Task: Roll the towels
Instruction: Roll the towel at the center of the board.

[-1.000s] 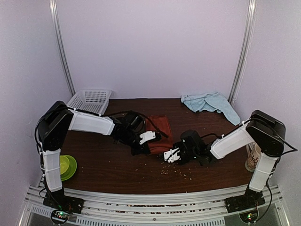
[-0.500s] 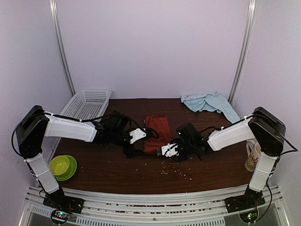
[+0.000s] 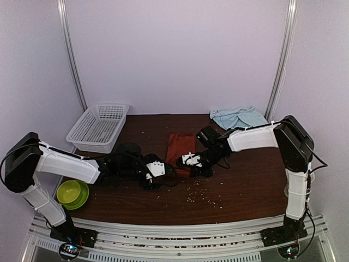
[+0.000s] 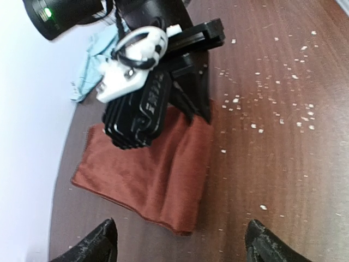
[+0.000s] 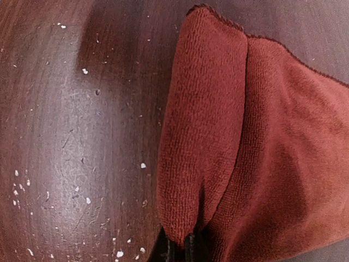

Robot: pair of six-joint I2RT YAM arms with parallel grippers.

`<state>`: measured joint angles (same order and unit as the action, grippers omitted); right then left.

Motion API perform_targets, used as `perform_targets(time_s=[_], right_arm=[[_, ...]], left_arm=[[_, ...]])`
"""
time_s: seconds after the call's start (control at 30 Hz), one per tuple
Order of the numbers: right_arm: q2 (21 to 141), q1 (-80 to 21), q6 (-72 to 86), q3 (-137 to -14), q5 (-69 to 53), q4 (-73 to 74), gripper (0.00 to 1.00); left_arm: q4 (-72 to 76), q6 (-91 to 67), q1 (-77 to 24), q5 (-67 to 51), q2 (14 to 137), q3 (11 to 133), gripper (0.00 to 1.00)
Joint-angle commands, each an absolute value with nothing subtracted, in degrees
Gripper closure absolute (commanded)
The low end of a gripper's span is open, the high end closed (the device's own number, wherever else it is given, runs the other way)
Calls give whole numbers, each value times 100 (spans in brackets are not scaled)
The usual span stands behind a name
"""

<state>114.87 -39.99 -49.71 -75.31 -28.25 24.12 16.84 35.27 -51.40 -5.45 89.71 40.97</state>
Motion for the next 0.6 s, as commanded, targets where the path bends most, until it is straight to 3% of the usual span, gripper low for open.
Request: perform_targets(time_s=[0.0, 0.57], right_arm=[[12047, -3687, -4794, -8138, -3746, 4100, 100], [13435, -3059, -4965, -9831, -4772, 6687, 100]], left_arm=[[2636, 4027, -5339, 249, 9234, 4072, 18], [4311, 5154, -5942, 1507, 10371, 3881, 24]])
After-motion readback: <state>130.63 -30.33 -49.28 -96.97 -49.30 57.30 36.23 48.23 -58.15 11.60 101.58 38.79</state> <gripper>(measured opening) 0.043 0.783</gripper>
